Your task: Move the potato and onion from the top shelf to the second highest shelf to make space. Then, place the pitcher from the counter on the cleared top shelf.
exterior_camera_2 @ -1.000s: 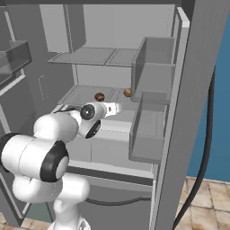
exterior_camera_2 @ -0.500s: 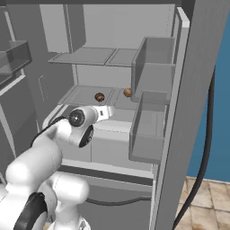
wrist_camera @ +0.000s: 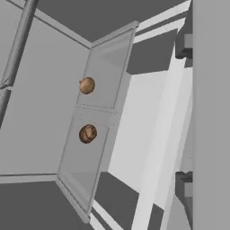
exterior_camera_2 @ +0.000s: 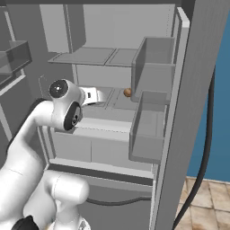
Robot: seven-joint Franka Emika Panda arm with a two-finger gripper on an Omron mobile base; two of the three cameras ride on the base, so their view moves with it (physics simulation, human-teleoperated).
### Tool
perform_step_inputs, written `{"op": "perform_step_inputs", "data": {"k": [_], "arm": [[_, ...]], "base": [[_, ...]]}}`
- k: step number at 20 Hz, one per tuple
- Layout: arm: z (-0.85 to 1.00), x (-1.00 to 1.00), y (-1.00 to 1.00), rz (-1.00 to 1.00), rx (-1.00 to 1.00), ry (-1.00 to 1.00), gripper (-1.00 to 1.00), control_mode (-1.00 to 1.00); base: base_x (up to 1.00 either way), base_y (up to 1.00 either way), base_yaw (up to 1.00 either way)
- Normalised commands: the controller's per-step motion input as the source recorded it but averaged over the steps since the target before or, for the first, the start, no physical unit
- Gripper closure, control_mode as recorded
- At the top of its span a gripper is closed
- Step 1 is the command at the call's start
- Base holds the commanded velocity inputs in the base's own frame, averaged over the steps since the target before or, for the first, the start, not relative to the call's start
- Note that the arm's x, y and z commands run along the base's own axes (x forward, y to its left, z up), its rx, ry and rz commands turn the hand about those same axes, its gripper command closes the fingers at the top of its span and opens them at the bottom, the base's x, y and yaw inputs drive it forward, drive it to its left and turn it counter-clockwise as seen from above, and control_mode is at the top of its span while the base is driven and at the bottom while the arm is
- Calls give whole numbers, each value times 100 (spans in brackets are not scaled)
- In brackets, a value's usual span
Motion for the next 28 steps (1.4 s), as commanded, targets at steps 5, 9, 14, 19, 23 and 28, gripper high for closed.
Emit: {"op": "perform_step_inputs", "data": {"k": [5,9,14,19,23,28], "arm": [[-9,-92,3,0,4,0,-100,-100],[-7,-89,5,0,6,0,-100,-100],[3,-65,12,0,5,1,-100,-100],[18,-4,6,0,0,4,-100,-100],[5,0,0,0,0,0,-100,-100],[0,0,0,0,0,0,-100,-100]], "base": [[0,0,0],[0,0,0],[0,0,0],[0,0,0],[0,0,0],[0,0,0]]}}
